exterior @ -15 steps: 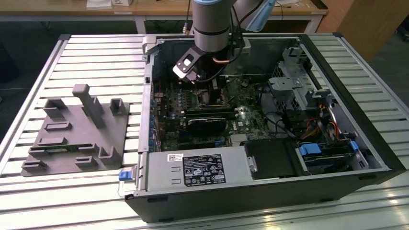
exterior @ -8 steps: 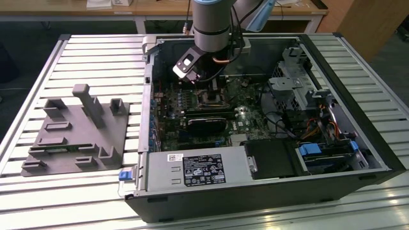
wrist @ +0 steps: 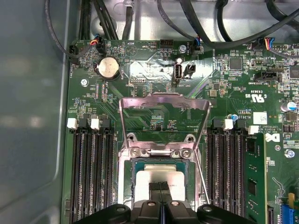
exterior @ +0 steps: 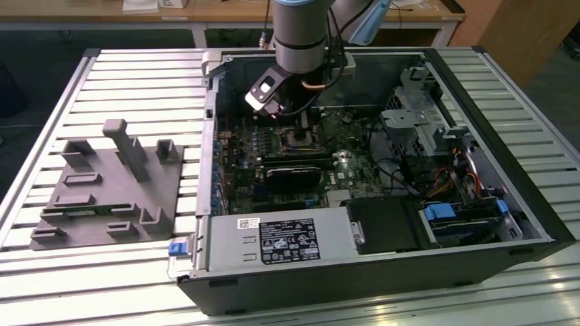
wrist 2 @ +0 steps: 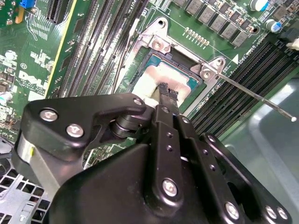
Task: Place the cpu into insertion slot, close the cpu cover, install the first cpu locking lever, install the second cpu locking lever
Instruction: 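Place the cpu into insertion slot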
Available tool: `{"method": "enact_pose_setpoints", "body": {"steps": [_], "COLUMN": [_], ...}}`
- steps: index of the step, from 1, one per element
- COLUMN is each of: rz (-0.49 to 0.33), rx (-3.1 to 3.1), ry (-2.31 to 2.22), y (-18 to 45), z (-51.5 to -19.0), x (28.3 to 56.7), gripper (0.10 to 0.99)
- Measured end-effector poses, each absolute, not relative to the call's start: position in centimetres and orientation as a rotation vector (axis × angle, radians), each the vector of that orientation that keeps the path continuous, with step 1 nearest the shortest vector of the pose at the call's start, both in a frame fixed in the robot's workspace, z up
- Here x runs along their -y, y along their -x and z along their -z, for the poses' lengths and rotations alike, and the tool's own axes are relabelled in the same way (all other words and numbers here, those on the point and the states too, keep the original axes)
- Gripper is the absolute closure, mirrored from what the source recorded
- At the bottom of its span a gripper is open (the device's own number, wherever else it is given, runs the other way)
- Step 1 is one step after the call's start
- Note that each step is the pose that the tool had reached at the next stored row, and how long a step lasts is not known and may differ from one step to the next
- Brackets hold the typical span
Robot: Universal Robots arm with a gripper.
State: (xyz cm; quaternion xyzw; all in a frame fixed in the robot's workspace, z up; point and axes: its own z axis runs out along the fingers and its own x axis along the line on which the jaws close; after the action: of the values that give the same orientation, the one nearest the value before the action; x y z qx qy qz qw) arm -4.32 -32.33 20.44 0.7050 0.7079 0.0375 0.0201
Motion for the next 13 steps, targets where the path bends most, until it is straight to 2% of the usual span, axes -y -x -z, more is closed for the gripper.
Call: {"method": "enact_pose_setpoints", "body": {"steps": [13], "rz": [-0.116], "rx": [-2.196], "ry": [-2.187], "y": [4.32], "z": [-20.02], "x": [32.33], "gripper": [0.980]}}
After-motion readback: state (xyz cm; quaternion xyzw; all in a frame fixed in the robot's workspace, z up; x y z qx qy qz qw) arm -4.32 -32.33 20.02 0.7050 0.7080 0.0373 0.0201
